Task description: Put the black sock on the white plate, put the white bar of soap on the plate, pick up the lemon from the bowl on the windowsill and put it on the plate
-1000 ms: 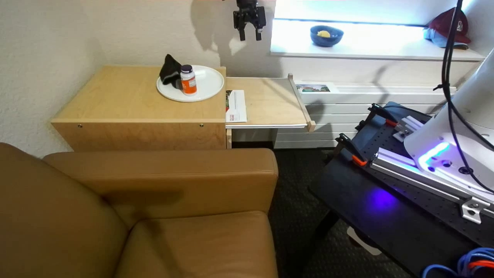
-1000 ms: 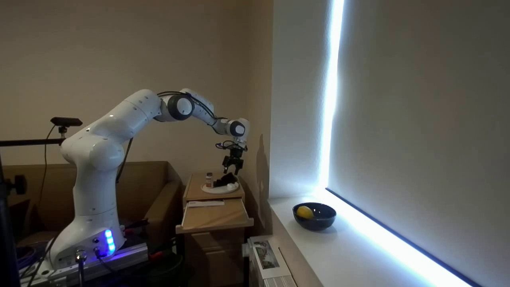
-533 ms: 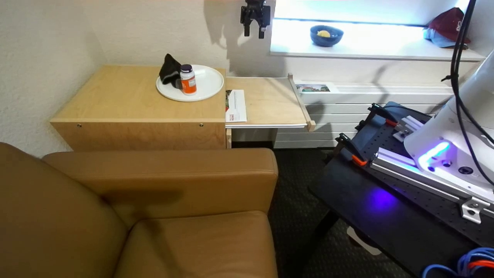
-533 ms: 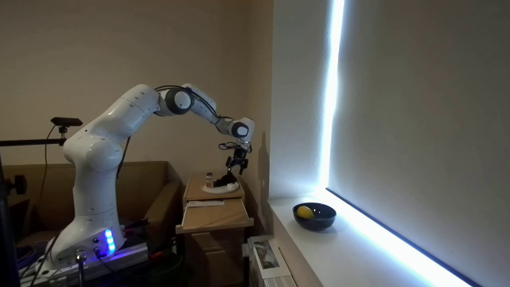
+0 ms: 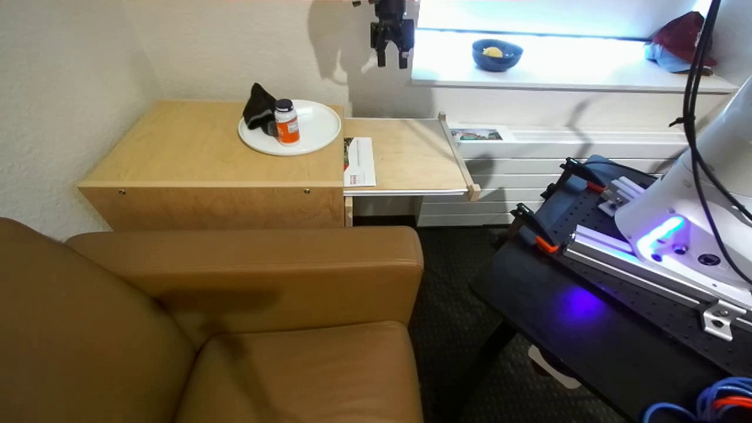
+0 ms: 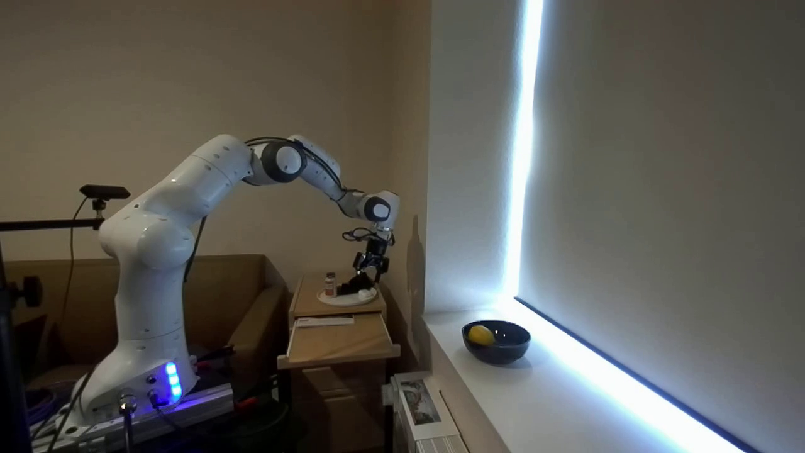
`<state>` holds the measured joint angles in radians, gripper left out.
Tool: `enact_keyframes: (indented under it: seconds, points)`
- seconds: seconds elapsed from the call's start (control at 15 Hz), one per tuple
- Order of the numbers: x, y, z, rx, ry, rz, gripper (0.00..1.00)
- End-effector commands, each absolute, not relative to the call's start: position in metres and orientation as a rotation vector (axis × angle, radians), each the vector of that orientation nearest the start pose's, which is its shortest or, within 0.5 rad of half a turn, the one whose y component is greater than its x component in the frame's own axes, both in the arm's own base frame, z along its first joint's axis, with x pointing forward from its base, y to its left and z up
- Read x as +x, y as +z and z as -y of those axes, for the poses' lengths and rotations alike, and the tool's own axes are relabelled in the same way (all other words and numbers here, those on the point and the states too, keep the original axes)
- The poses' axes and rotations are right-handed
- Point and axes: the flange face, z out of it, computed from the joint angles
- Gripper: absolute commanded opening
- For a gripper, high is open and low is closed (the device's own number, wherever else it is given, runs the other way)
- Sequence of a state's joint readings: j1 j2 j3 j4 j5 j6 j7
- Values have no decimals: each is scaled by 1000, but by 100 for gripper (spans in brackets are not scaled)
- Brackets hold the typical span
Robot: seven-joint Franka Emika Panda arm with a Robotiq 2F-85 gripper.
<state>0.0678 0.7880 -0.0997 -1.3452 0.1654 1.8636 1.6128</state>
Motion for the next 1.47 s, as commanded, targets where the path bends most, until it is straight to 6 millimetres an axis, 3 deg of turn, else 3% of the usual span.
enact_keyframes:
  seconds: [0.0, 0.27, 0.47, 0.73, 1.0, 1.07, 1.13, 1.33, 1.4]
  points:
    - [664, 185, 26, -2137, 438, -2651, 100]
    - [604, 147, 72, -1906, 463, -2891, 100]
    - [569, 140, 104, -1625, 434, -3005, 100]
    - [514, 149, 149, -1283, 379, -3113, 100]
    - [447, 176, 196, -960, 319, -3172, 100]
    - [484, 156, 188, -1105, 323, -3189, 100]
    - [473, 161, 195, -1078, 324, -3193, 100]
    - [479, 161, 192, -1095, 320, -3186, 100]
    - [505, 145, 175, -1040, 291, -3224, 100]
